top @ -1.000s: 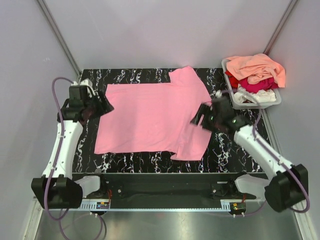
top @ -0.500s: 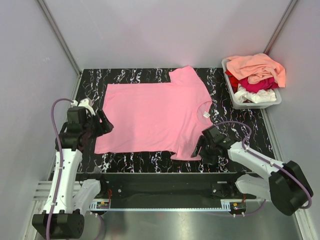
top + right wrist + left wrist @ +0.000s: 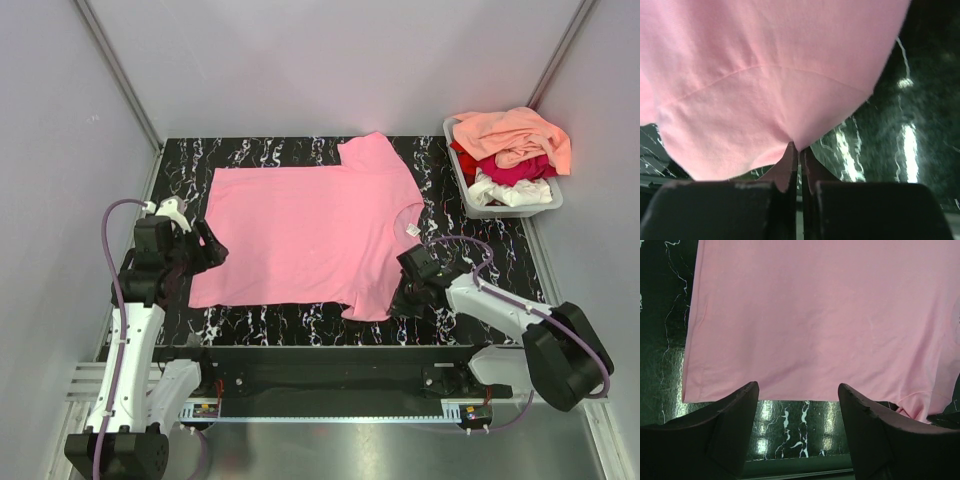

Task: Fold and stack the t-shirts
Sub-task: Flatten the tshirt out

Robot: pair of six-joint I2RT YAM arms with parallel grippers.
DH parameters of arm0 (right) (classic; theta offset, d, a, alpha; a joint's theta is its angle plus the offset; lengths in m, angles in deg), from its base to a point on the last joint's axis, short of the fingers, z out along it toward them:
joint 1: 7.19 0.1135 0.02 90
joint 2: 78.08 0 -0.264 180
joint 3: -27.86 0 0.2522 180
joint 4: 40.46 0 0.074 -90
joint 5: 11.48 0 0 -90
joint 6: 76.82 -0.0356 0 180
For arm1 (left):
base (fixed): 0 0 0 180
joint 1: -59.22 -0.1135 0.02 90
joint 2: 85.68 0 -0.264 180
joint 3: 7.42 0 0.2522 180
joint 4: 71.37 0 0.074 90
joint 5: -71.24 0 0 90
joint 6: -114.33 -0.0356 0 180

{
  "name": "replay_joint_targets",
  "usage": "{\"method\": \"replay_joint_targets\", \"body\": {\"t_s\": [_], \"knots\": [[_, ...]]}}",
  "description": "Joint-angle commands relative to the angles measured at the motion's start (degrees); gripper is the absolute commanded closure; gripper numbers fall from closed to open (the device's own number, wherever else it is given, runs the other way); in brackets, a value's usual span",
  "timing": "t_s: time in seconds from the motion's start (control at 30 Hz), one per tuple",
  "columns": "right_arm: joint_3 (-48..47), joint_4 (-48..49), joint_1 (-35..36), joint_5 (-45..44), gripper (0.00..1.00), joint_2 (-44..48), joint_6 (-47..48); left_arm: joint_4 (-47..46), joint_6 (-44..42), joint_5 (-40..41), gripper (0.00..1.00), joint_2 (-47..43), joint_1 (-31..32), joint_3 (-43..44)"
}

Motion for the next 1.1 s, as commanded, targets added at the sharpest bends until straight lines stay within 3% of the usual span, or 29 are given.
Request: {"method": "replay_joint_targets", "body": {"t_s": [0.0,0.23,0.3,0.37,0.4,0.47,0.73,1.07], "knots": [[-7.13,-7.38,0.38,-1.04,1.0,4.5,1.45,-3.12,-0.52,-1.12,0.3,-1.2,0.03,-0.59],[-19.55,-22.42,0.38,-1.92,0.99,7.5,4.79,-3.29,-0.43,-0.51,0.31,-1.64,0.03,-0.76],[-19.56,-23.84,0.38,-1.66,0.73,7.76,4.62,-3.29,-0.34,-0.42,0.31,-1.73,0.11,-0.85],[-18.51,-24.01,0.38,-2.53,0.25,8.29,3.39,-3.29,-0.34,-0.42,0.31,-1.81,0.03,-0.85],[-18.16,-24.1,0.38,-3.06,0.1,8.46,3.12,-3.29,-0.34,-0.42,0.31,-1.81,0.03,-0.85],[-17.11,-24.1,0.38,-3.68,0.02,8.73,2.42,-3.38,-0.43,-0.51,0.31,-1.73,0.03,-0.85],[-12.09,-26.21,0.38,-10.0,0.01,13.64,0.05,-3.47,-0.43,-0.68,0.32,-1.37,0.11,-0.94],[-0.32,-19.36,0.56,-4.3,0.16,17.96,-3.3,-3.65,-0.34,-0.33,0.33,-1.46,0.03,-1.11]]}}
